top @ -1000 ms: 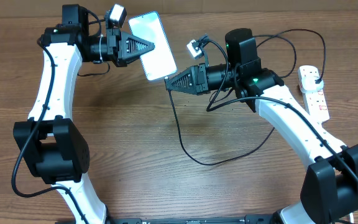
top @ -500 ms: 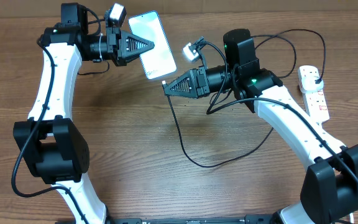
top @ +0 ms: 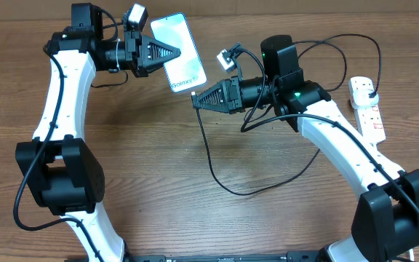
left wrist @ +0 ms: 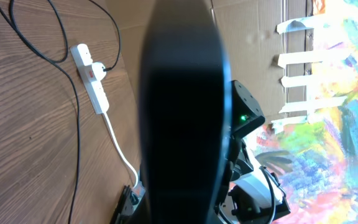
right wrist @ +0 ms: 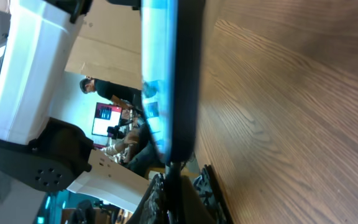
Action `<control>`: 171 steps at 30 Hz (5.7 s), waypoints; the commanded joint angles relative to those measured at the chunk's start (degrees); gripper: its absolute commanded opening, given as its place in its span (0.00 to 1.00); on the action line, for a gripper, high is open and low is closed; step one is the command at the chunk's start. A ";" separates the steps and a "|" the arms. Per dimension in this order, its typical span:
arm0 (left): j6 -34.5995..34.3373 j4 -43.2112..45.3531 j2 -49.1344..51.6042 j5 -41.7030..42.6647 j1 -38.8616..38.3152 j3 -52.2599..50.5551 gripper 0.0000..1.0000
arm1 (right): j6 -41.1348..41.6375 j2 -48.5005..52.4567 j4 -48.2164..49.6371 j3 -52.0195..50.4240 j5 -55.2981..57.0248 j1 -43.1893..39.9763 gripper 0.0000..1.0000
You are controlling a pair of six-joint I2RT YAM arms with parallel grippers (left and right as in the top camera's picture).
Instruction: Plug charger to phone and switch on socket
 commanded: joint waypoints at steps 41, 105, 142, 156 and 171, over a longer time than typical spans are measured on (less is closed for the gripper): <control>-1.40 0.31 -0.72 1.97 -1.01 0.61 0.04 | 3.69 0.24 2.51 1.07 1.53 -0.11 0.04; -1.40 1.92 -0.72 1.97 -1.01 0.61 0.04 | 4.44 0.24 3.28 1.07 0.28 -0.85 0.04; -1.42 4.55 -0.72 1.97 -2.78 0.61 0.04 | 7.41 1.75 3.93 1.07 -2.32 -0.85 0.04; -1.44 4.52 -0.72 1.97 -2.78 0.61 0.04 | 8.13 2.75 9.01 1.07 -5.07 -3.67 0.04; -3.63 4.37 -0.72 1.95 -3.91 0.61 0.04 | 8.87 5.27 11.02 1.07 -1.53 -3.74 0.04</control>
